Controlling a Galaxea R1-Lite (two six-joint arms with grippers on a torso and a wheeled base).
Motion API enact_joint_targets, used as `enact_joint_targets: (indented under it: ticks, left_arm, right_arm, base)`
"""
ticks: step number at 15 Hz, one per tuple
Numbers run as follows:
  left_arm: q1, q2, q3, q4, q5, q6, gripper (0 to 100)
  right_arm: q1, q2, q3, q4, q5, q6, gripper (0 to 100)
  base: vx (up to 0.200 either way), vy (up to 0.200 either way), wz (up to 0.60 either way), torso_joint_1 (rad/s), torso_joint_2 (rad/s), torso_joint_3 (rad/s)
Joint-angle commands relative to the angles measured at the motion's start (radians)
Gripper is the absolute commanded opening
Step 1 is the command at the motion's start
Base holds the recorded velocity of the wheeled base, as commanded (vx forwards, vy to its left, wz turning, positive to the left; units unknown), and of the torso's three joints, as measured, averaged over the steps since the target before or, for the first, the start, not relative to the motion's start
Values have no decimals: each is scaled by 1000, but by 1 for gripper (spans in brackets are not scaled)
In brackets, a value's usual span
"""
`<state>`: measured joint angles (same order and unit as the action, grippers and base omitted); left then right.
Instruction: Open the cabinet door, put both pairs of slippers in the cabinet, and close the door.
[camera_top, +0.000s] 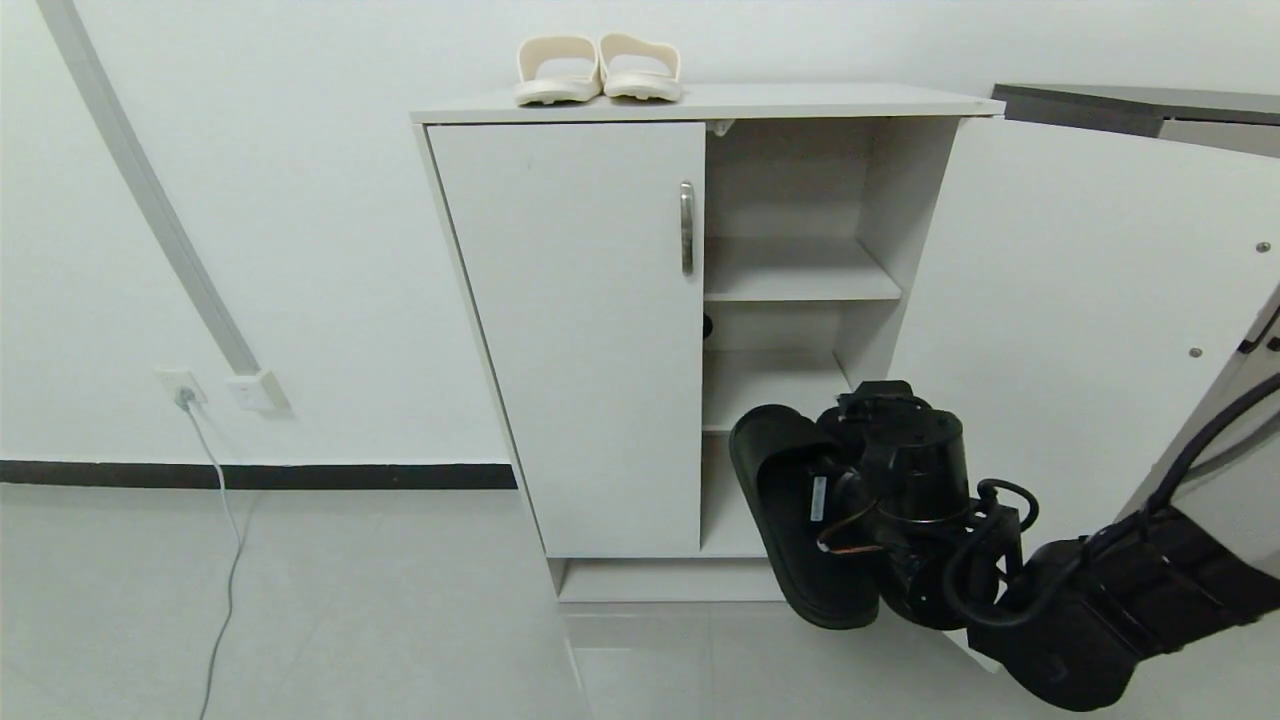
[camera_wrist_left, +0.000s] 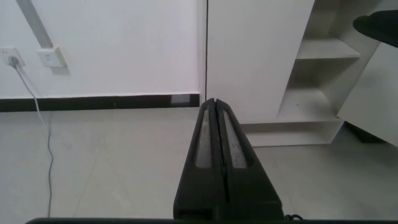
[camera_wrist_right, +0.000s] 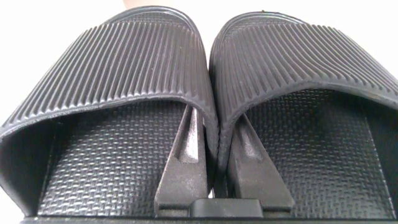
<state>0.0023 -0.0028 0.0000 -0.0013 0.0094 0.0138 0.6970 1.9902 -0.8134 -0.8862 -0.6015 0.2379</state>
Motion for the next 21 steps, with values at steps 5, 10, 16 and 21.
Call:
enact_joint_targets:
  ticks: [5,10,16,21]
  left_arm:
    - [1,3,0,0,-2,0,0]
    - [1,3,0,0,0,-2,0]
    - [1,3,0,0,0,-2,0]
    - [1,3,0,0,0,-2,0]
  right_arm:
    - [-62,295,-82,-346,5,-124,0]
    - [-53,371,-178,-361,3,-126,0]
    - [-36,372,-182,-358,-1,-129,0]
    - [18,398,-259,-283,3,-120,0]
  base:
    - [0,0,0,0,0,0]
    - [0,0,0,0,0,0]
    - [0,-167,0,0,1,2]
    - [0,-40,0,0,0,1]
